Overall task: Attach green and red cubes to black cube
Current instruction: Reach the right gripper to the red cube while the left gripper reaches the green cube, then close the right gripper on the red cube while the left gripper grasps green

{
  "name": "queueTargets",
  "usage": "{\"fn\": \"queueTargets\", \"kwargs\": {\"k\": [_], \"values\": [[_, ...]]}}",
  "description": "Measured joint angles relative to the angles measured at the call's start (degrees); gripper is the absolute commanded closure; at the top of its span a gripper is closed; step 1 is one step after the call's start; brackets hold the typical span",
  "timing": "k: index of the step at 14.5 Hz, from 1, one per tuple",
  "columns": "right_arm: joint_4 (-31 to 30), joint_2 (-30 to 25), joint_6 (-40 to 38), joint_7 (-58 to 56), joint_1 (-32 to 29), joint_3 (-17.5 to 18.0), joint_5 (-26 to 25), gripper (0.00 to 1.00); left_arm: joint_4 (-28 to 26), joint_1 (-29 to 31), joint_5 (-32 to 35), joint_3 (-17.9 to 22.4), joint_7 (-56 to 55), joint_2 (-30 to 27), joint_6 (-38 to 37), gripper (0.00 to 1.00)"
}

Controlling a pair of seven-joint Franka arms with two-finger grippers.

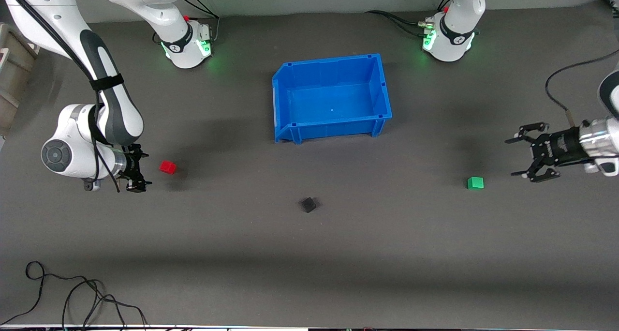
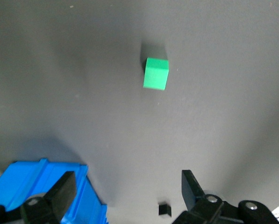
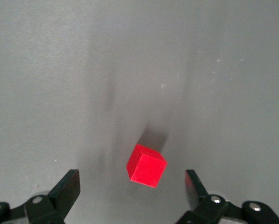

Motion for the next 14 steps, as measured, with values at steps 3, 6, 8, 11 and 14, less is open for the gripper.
{"fn": "queueTargets", "kwargs": {"k": [3, 6, 8, 11, 14], "values": [[-1.1, 0.9, 0.0, 1.5, 0.0, 0.0, 1.5, 0.0, -2.3, 0.0, -4.2, 0.0, 5.6, 3.8, 6.2, 0.0], [-1.8, 3.6, 0.8, 1.9, 0.2, 0.1, 1.9, 0.02, -3.1, 0.1, -7.4, -0.1, 9.7, 7.5, 10.8, 0.0], [-1.9, 5.6, 2.0, 2.0, 0.3, 0.1, 2.3, 0.13, -3.5, 0.0, -9.5, -0.2, 12.9, 9.7, 13.3, 0.0], [-1.8, 7.4, 2.7, 2.1, 0.3, 1.0, 4.3, 0.18, -5.3, 0.0, -13.0, -0.7, 18.4, 12.0, 17.9, 0.0], [-1.5, 7.4, 3.0, 2.1, 0.5, 1.5, 4.3, 0.24, -6.0, 0.0, -15.2, -0.8, 23.0, 14.0, 20.2, 0.0]]}}
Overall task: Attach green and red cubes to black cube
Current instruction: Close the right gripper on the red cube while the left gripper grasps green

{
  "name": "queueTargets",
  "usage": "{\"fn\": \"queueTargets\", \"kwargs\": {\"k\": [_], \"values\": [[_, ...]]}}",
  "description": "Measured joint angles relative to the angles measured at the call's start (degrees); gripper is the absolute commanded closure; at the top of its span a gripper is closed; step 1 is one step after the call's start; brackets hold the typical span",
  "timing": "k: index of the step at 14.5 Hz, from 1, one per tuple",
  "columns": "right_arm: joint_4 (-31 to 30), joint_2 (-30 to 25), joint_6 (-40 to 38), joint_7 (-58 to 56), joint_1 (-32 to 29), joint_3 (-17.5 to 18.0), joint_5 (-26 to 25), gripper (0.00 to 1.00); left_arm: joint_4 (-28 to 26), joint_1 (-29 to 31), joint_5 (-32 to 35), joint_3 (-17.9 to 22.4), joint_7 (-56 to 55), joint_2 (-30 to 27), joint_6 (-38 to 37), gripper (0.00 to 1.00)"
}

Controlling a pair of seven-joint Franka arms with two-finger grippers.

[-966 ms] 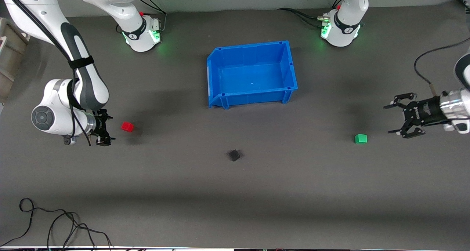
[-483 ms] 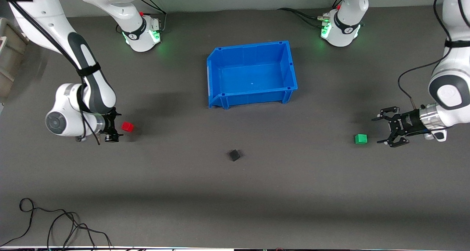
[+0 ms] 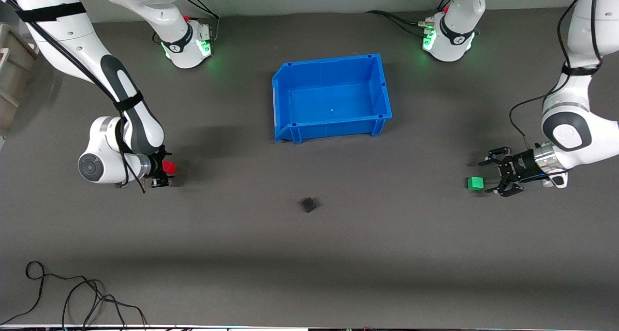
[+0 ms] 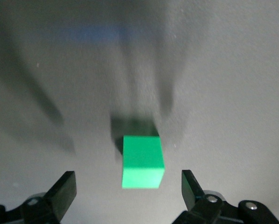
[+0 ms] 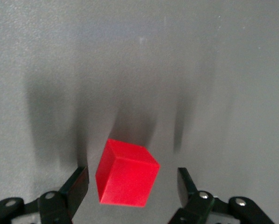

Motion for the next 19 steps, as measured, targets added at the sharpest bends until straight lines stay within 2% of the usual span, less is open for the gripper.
{"fn": "queueTargets", "kwargs": {"k": [4, 5, 8, 9, 11, 14, 16, 17, 19], "values": [[0.3, -0.2, 0.0, 0.0, 0.0, 0.0, 0.0, 0.23, 0.0, 0.0, -0.7, 0.0, 1.5, 1.3, 1.1, 0.0], [0.4, -0.2, 0.0, 0.0, 0.0, 0.0, 0.0, 0.2, 0.0, 0.0, -1.0, -0.1, 1.5, 1.4, 1.7, 0.04], [0.5, -0.6, 0.1, 0.0, 0.0, 0.1, 0.0, 0.18, 0.0, -0.3, -1.7, -0.6, 1.6, 1.8, 3.2, 0.25], [0.5, -0.7, 0.0, 0.0, 0.0, 0.1, 0.0, 0.18, 0.0, -0.4, -1.8, -0.7, 1.6, 1.9, 3.3, 0.37], [0.3, -0.7, 0.0, 0.0, 0.0, 0.1, -0.2, 0.19, 0.0, -0.4, -1.8, -0.8, 1.7, 2.1, 3.4, 0.55], [0.2, -0.7, 0.0, 0.0, 0.0, 0.1, -2.8, 0.19, 0.3, -0.4, -1.9, -0.8, 1.7, 2.1, 3.4, 0.57], [0.0, -0.7, -0.1, 0.0, 0.0, 0.1, -3.3, 0.2, 1.4, -0.4, -2.2, -0.8, 1.6, 1.9, 2.4, 0.61], [-0.3, -0.7, -0.1, 0.0, 0.0, 0.1, -3.4, 0.21, 2.5, -0.4, -2.3, -0.8, 1.1, 1.7, 1.2, 0.67], [-0.6, -0.7, -0.1, 0.0, 0.0, 0.1, -3.6, 0.21, 4.7, -0.5, -2.1, -0.8, -1.5, 1.1, -1.3, 0.7]]}}
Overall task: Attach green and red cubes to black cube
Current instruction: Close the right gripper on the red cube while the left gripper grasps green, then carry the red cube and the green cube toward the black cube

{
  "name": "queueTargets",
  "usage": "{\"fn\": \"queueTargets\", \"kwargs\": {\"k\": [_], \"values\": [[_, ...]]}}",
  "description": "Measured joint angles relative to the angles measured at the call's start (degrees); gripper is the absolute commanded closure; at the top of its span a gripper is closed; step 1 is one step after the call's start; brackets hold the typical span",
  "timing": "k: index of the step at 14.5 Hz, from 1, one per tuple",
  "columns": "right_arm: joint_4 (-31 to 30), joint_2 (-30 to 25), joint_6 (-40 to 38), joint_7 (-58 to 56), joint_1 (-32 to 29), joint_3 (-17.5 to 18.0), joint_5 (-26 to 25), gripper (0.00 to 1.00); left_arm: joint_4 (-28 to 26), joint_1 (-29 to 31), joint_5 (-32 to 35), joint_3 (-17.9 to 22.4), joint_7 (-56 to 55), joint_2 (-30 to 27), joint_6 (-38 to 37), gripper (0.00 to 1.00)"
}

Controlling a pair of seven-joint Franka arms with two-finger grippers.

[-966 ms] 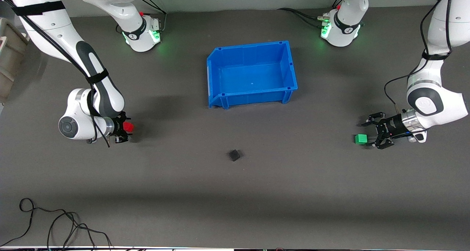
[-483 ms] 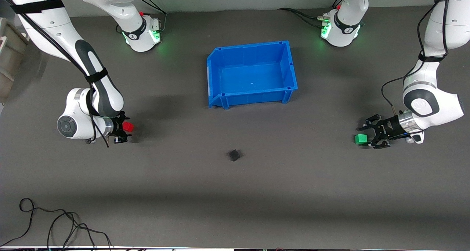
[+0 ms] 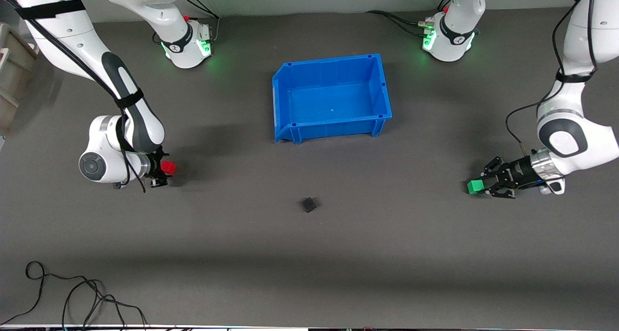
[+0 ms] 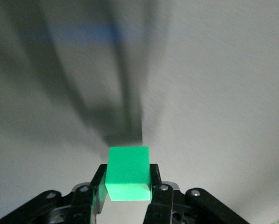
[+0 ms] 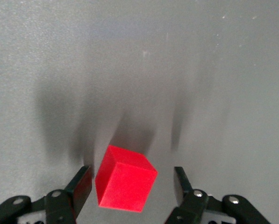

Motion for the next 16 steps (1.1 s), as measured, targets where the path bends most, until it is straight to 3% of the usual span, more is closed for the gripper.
{"fn": "queueTargets", "kwargs": {"k": [1, 5, 7, 9, 10, 11, 12, 16], "values": [[0.0, 0.0, 0.0, 0.0, 0.0, 0.0, -0.2, 0.21, 0.8, 0.0, 0.3, 0.0, -1.3, -0.3, -1.0, 0.71], [0.0, 0.0, 0.0, 0.0, 0.0, 0.0, -1.3, 0.21, 1.9, -0.3, 0.6, 0.0, -3.5, -0.5, -2.1, 0.89], [0.0, 0.0, 0.0, 0.0, 0.0, 0.0, -1.4, 0.37, 3.5, -1.6, 0.6, -0.2, -6.6, -0.7, -3.0, 0.91], [-0.1, 0.0, 0.0, 0.0, 0.0, 0.0, -1.7, 0.39, 5.3, -5.1, 0.6, -0.4, -11.4, -1.0, -3.1, 0.92], [-0.2, 0.0, 0.0, 0.0, 0.0, 0.0, -2.3, 0.47, 6.2, -7.2, 0.6, -0.5, -13.7, -1.1, -3.0, 0.92], [-0.2, 0.0, 0.0, 0.0, 0.0, 0.0, -2.9, 0.61, 7.1, -9.7, 0.6, -0.5, -15.6, -1.1, -3.0, 0.93], [-0.3, 0.0, 0.0, 0.0, 0.0, 0.0, -3.3, 0.67, 7.8, -12.3, 0.6, -0.6, -17.5, -1.1, -2.5, 0.95], [0.0, -0.4, 0.2, 0.0, 0.0, 0.1, -3.6, 0.76, 9.5, -22.2, 0.4, -0.8, -24.2, -0.2, 3.1, 0.95]]}}
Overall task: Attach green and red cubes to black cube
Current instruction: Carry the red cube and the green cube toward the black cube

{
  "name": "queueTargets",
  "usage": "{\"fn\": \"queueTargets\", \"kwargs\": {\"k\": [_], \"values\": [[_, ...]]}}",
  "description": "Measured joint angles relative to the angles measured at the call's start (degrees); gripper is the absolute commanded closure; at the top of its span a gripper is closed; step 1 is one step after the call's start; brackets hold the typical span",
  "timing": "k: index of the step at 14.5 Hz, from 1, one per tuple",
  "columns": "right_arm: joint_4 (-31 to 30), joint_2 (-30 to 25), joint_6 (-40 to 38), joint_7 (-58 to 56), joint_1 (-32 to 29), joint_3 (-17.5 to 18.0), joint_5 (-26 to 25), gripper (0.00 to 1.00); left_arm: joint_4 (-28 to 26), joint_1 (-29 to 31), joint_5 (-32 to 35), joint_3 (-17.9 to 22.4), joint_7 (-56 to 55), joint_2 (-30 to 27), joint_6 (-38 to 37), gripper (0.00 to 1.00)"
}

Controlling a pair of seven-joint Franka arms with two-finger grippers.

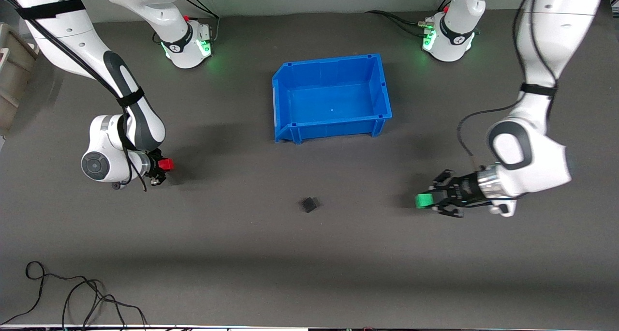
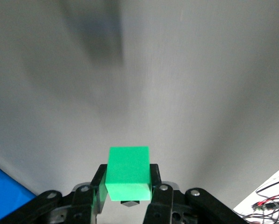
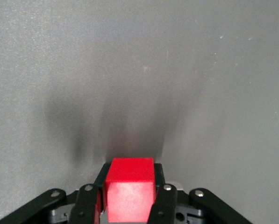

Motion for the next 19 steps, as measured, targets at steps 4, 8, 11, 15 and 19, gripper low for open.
{"fn": "queueTargets", "kwargs": {"k": [4, 8, 11, 15, 19], "values": [[2.5, -3.0, 0.1, 0.0, 0.5, 2.3, 0.0, 0.78, 2.9, -9.9, -0.6, 0.0, -4.8, 4.0, 7.6, 0.95], [6.7, -3.8, -0.1, 1.0, 6.8, 3.1, 0.0, 0.78, 9.7, -14.8, -0.6, 0.0, -12.8, 9.6, 9.6, 0.95], [9.5, -1.3, 0.0, 3.1, 10.3, 4.7, 0.0, 0.8, 11.7, -16.5, -0.6, 0.0, -14.3, 11.8, 13.1, 1.0], [21.4, 7.4, 0.3, 12.1, 16.7, 7.0, 0.0, 0.8, 16.6, -18.2, -0.6, 0.0, -14.6, 15.5, 13.6, 1.0], [34.2, 16.9, 0.6, 14.9, 20.6, 6.9, 0.0, 0.82, 17.7, -18.5, -0.6, 0.1, -16.2, 16.4, 13.7, 1.0]]}}
